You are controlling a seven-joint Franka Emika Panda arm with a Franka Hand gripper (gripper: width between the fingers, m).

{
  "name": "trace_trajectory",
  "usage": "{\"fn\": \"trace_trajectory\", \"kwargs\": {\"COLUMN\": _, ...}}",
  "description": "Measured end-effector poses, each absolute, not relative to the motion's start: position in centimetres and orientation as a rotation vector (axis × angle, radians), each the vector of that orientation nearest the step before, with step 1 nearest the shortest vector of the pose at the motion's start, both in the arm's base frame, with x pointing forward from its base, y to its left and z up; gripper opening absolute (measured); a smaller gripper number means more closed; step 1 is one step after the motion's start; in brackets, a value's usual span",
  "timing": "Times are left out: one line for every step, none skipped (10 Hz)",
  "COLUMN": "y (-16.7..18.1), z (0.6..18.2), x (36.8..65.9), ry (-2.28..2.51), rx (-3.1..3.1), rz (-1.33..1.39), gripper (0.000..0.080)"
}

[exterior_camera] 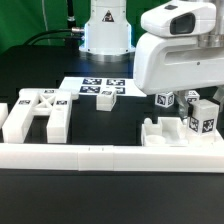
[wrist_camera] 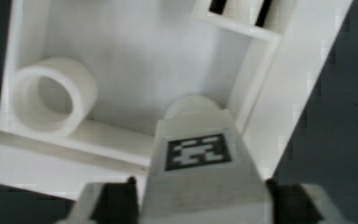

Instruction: Assemble chair

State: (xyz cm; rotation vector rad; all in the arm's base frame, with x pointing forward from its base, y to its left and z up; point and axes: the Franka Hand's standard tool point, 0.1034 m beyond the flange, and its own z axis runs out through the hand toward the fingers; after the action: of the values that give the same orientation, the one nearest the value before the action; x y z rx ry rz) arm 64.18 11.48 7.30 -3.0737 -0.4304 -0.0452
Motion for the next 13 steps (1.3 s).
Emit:
{"fn": "trace_trajectory", "kwargs": {"y": 11.5, "z": 7.3, "x": 64.2, "ry": -0.397, "rx": -3.077, "rz": -0.045, "gripper": 0.0284}}
{"fn": "trace_trajectory", "kwargs": {"y": 11.5, "z": 7.3, "x": 64.2, "ry": -0.386, "rx": -3.078, "rz": -0.044, "gripper": 0.0285}}
{"fn": "trace_trajectory", "kwargs": {"y": 11.5, "z": 7.3, "x": 64.2, "ry": -0.334, "rx": -3.083, "rz": -0.043, "gripper": 0.0285}}
{"fn": "trace_trajectory", "kwargs": {"y": 11.6, "z": 7.3, "x": 64.2, "ry": -0.162, "rx": -3.093, "rz": -0.043, "gripper": 0.0285}}
{"fn": "trace_trajectory", "kwargs": {"y": 11.9, "z": 7.3, "x": 64.1, "ry": -0.005, "rx": -3.095, "rz": -0.049, "gripper": 0.0285}}
{"fn": "trace_trajectory", "kwargs": {"y": 11.9, "z": 7.3, "x": 64.1, "ry": 0.110, "rx": -3.092, "rz": -0.048, "gripper": 0.0285}}
{"fn": "trace_trajectory", "kwargs": {"y": 11.7, "z": 7.3, "x": 64.1, "ry": 0.253, "rx": -3.085, "rz": -0.046, "gripper": 0.0285}}
{"fn": "trace_trajectory", "kwargs": {"y": 11.4, "z": 7.3, "x": 64.2, "ry": 0.373, "rx": -3.076, "rz": -0.045, "gripper": 0.0285}}
{"fn": "trace_trajectory", "kwargs": {"y": 11.2, "z": 7.3, "x": 64.2, "ry": 0.453, "rx": -3.068, "rz": -0.045, "gripper": 0.0285}}
{"fn": "trace_trajectory", "kwargs": {"y": 10.9, "z": 7.3, "x": 64.3, "ry": 0.572, "rx": -3.050, "rz": -0.044, "gripper": 0.0285}}
{"fn": "trace_trajectory", "kwargs": {"y": 10.4, "z": 7.3, "x": 64.2, "ry": 0.680, "rx": -3.035, "rz": -0.041, "gripper": 0.0285}}
{"fn": "trace_trajectory", "kwargs": {"y": 10.1, "z": 7.3, "x": 64.2, "ry": 0.752, "rx": -3.026, "rz": -0.042, "gripper": 0.0285}}
{"fn": "trace_trajectory", "kwargs": {"y": 9.6, "z": 7.3, "x": 64.2, "ry": 0.853, "rx": -3.010, "rz": -0.041, "gripper": 0.0285}}
